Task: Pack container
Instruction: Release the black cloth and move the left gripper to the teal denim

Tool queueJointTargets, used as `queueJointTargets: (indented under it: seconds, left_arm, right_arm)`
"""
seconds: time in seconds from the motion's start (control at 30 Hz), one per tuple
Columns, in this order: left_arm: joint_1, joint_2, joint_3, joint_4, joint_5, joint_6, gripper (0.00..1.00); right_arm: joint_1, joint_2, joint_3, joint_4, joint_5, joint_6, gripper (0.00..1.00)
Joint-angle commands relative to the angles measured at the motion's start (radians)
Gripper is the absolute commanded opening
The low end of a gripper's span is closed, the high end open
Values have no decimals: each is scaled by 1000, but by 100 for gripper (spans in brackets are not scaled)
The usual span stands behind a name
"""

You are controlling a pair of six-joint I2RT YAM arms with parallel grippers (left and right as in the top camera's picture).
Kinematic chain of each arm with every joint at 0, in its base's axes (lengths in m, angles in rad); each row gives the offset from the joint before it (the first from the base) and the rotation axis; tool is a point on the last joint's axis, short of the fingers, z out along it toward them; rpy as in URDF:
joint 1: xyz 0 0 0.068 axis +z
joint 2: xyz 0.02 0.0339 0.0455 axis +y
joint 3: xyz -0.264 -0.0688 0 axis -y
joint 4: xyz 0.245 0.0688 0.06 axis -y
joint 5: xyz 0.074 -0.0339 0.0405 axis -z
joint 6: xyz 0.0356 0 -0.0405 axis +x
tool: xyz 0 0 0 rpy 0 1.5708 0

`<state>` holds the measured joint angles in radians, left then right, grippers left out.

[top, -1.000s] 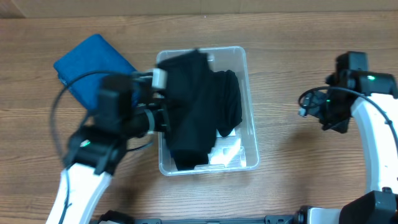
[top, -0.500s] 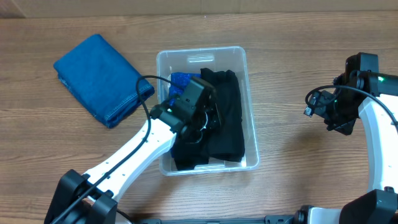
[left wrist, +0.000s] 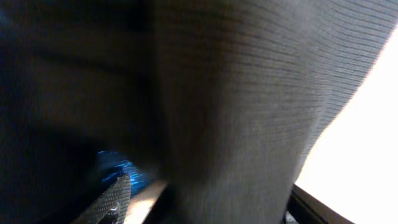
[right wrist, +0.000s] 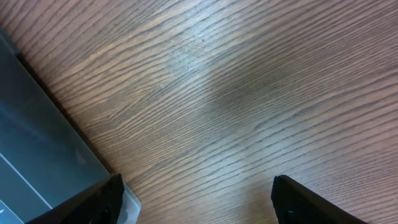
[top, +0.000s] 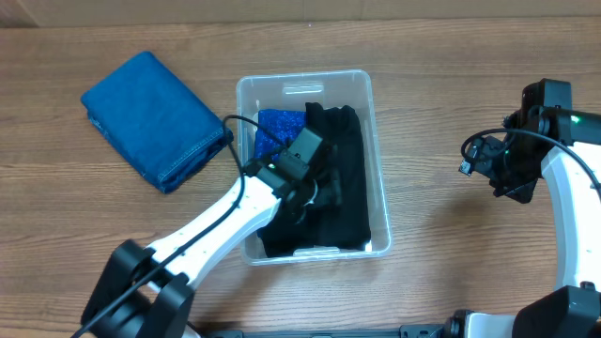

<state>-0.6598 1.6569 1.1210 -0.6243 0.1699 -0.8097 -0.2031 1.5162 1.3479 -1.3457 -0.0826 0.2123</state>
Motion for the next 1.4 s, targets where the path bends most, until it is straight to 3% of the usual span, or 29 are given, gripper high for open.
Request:
queueJointTargets:
  seconds: [0.0,0.1,0.17,0.23,0.27,0.4,0.6,0.7,0.9,1.0,1.07,1.1,1.13,1.17,1.2,1.23,1.37]
  left_arm:
    - [20,-134,64,-60,-196,159,73]
    - [20,-241,98,-71,-269,217,66]
    - [18,-280,100,-33,-274,237,47]
    - [11,-272,99,-3,-274,247,12]
    - [5,-261,99,2,-274,258,4]
    - [-37,-124,99,16,-274,363,4]
    - [-40,140,99,-8,-217,367,5]
    - [-40,235,99,-34,-160,365,15]
    - [-39,205,143,-78,-164,394,15]
    - [-39,103,233,-197,-289,399,16]
    - [-37,27,289,-285,-409,399,36]
    - [-29,-31,320,-336,-466,399,62]
    - [-16,-88,337,-372,-492,399,73]
    - [4,-140,342,-395,-500,398,91]
    - [39,-203,342,-417,-503,393,100]
    - [70,-243,342,-431,-503,385,100]
    - [415,-424,338,-471,-446,331,100]
  right_arm:
    - [-2,-2,1,11,-10,0,80]
    - [-2,-2,1,13,-10,0,80]
    - [-2,-2,1,13,-10,0,80]
    - [-2,-2,1,13,-11,0,80]
    - [-2,-2,1,13,-16,0,80]
    - [-2,-2,1,13,-17,-1,80]
    - [-2,-2,1,12,-17,-1,80]
    - [-2,-2,1,9,-17,-3,80]
    - [-2,-2,1,8,-17,-3,80]
    - [-2,-2,1,8,-17,-4,80]
    - [-2,-2,1,9,-17,-4,80]
    - [-2,-2,1,9,-17,-4,80]
    - [-2,-2,1,10,-17,-4,80]
    - [-2,-2,1,10,-17,-4,80]
    - [-2,-2,1,9,-17,-4,80]
    - [-2,-2,1,10,-17,-4,80]
    - [-2,-2,1,10,-17,-4,81]
